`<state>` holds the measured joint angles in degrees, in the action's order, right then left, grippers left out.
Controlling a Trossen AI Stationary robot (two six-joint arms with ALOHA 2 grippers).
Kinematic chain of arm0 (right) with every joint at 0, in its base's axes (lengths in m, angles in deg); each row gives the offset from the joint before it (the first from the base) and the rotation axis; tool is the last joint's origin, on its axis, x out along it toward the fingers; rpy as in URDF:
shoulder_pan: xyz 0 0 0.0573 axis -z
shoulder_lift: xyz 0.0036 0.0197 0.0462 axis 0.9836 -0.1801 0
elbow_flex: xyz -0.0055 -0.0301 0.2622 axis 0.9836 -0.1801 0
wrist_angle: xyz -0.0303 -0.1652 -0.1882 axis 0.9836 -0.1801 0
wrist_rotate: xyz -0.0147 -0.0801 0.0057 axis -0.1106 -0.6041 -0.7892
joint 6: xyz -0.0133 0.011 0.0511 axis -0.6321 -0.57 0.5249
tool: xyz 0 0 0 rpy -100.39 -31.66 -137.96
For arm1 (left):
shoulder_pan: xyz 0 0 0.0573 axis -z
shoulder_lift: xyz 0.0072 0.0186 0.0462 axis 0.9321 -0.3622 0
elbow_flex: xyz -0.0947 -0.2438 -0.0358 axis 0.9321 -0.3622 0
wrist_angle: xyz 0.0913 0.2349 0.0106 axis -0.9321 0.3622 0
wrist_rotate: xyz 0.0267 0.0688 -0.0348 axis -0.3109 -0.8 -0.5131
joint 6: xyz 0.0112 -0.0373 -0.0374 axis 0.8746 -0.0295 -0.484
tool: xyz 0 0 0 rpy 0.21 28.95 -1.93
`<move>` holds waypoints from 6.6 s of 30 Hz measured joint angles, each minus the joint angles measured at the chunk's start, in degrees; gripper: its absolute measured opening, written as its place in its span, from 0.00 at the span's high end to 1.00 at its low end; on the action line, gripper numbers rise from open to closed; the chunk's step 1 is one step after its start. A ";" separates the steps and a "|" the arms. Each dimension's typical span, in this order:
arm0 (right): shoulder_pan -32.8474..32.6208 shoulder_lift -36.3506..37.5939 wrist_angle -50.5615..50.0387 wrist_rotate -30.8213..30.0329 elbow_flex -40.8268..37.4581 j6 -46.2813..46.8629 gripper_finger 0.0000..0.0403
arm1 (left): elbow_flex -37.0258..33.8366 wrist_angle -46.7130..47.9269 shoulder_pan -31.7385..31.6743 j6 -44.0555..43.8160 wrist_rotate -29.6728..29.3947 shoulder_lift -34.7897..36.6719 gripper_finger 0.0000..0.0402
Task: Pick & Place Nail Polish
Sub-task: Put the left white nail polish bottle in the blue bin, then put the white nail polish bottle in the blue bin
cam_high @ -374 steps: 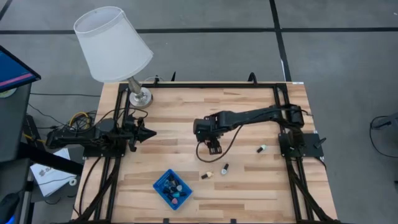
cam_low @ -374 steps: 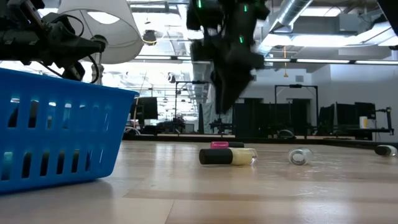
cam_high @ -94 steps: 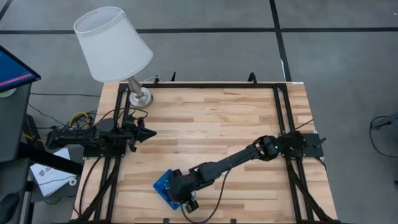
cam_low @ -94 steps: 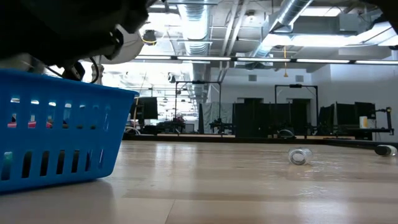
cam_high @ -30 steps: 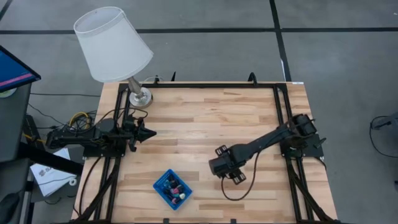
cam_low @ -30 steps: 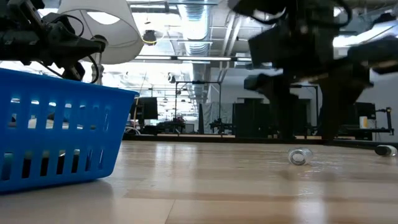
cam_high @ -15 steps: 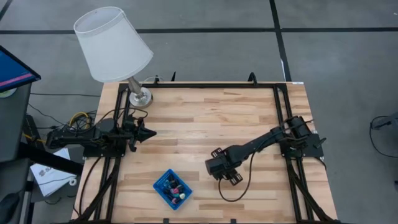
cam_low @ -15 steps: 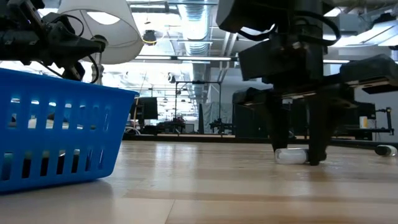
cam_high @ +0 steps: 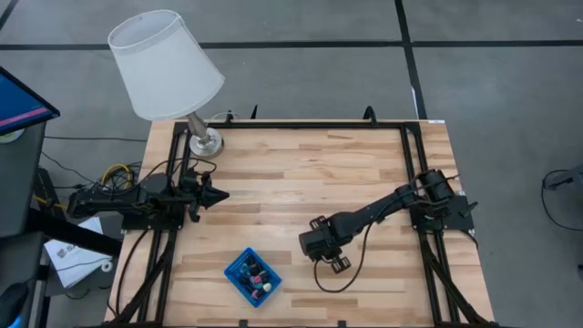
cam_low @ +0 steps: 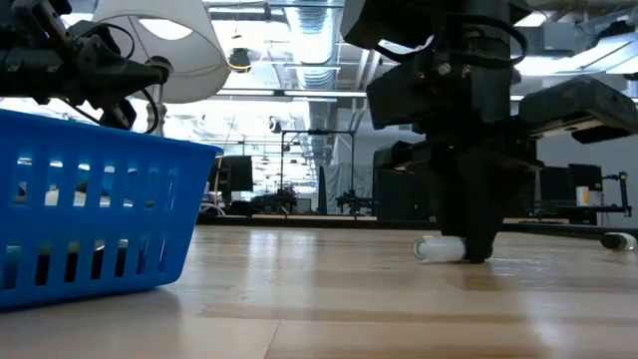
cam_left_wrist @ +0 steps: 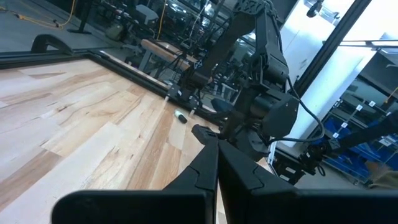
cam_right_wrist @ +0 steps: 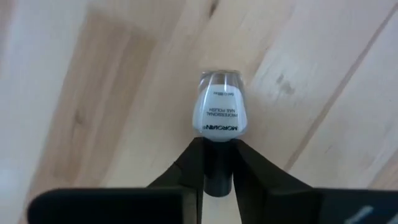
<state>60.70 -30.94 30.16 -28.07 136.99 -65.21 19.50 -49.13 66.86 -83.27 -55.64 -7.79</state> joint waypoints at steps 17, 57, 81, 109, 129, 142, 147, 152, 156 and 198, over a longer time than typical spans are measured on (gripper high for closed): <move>3.69 -0.43 5.46 -7.76 24.19 1.17 0.89 | 0.01 0.00 -0.01 -0.02 0.00 0.00 1.00; 2.18 -27.67 1.94 3.08 56.11 2.69 0.87 | 0.01 0.00 0.01 -0.02 0.00 0.00 1.00; 6.34 -13.77 -20.49 -1.59 56.16 10.11 0.40 | 0.01 0.00 0.01 -0.01 0.00 0.00 1.00; 19.40 42.41 -27.22 -8.99 -29.48 93.11 0.45 | 0.01 0.00 0.01 0.00 0.00 0.00 1.00; 19.91 39.11 -6.94 0.08 -45.46 106.97 0.46 | 0.01 0.00 0.01 0.00 0.02 0.00 1.00; 21.36 38.38 -5.29 1.38 -45.50 105.34 0.76 | 0.01 0.00 -0.01 0.00 0.00 0.00 1.00; 21.34 38.34 -5.11 1.42 -45.54 104.22 0.74 | 0.01 0.00 0.01 -0.02 0.00 0.00 1.00; 21.15 38.46 -6.67 -0.46 -43.39 100.96 0.77 | 0.01 0.00 0.01 -0.01 0.00 0.00 1.00; 21.41 38.22 -6.79 -4.33 -38.57 95.69 0.78 | 0.01 0.00 0.01 -0.01 0.00 0.00 1.00; 1.04 -27.89 -1.41 2.08 58.36 27.66 0.68 | 0.01 0.00 0.01 0.00 0.00 0.00 1.00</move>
<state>61.74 -58.82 28.75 -25.99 195.35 -37.55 19.50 -49.13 66.87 -83.27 -55.64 -7.79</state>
